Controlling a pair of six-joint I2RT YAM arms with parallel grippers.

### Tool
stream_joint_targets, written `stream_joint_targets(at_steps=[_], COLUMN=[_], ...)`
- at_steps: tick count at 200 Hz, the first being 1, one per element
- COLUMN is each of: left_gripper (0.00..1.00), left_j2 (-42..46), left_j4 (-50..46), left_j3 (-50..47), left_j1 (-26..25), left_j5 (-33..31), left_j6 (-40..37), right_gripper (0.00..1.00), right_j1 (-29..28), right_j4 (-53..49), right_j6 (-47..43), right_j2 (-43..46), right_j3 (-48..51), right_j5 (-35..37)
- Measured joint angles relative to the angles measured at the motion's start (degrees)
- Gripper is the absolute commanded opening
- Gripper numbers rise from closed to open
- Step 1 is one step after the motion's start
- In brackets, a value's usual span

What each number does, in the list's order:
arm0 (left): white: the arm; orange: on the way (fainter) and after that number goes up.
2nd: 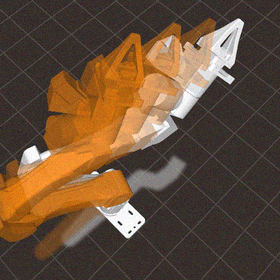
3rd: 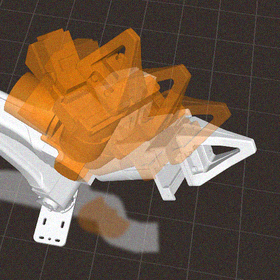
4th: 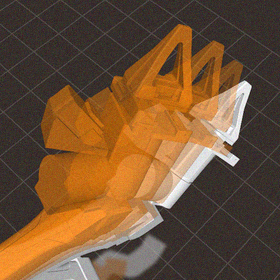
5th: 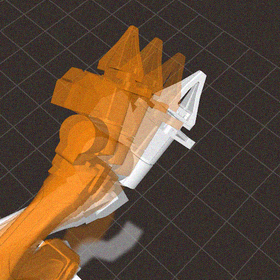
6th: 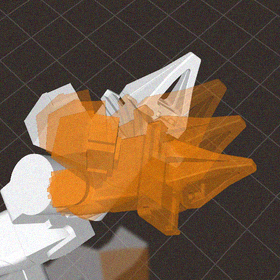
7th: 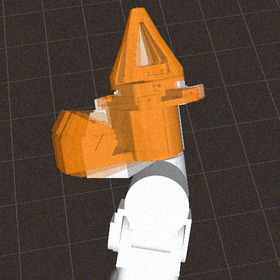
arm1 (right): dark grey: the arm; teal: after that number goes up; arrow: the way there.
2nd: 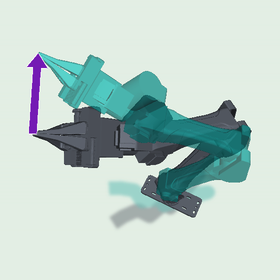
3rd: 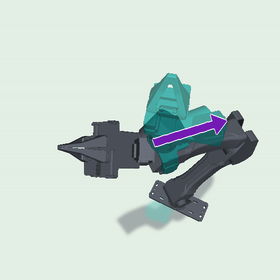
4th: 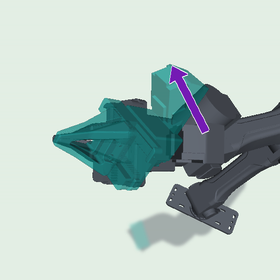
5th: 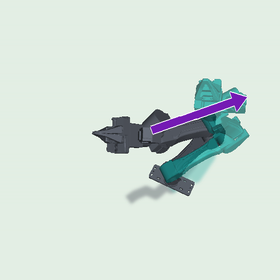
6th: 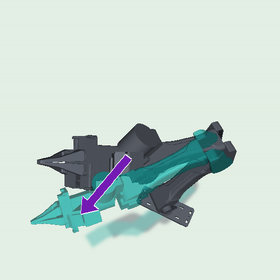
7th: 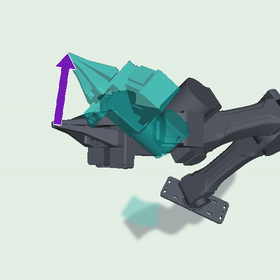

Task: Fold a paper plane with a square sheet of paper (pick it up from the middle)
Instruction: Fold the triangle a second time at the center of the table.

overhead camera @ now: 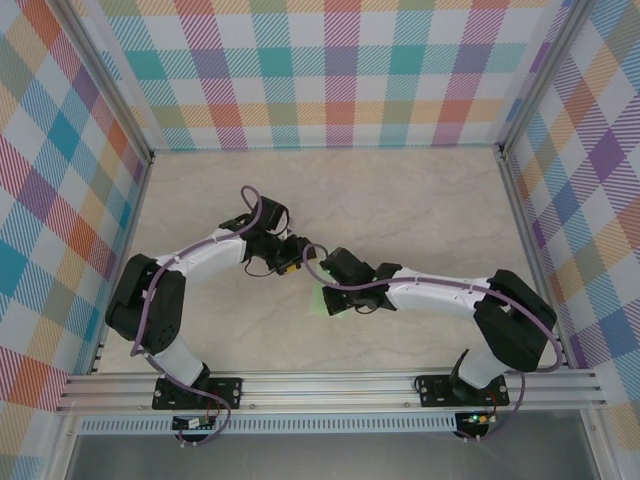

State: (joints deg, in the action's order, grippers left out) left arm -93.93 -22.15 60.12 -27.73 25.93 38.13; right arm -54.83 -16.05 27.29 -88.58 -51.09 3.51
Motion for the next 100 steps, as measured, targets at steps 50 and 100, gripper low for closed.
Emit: stream_joint_targets(at_steps=[50,100], left_gripper=[0.52,0.52], left_j2=[1.4,2.8], left_j4=[-0.3,-0.2], left_j3=[-1.8,-3.6], left_j1=[0.0,0.0], left_j5=[0.0,0.1], left_j6=[0.0,0.0], right_gripper=[0.03,0.04], right_j1=[5.9,10.1], right_j4=[1.0,1.0], right_j6=[-2.6,-4.3], right_j2=[0.1,0.1], right_j3=[0.2,0.7], right_j5=[-11.2,-16.7])
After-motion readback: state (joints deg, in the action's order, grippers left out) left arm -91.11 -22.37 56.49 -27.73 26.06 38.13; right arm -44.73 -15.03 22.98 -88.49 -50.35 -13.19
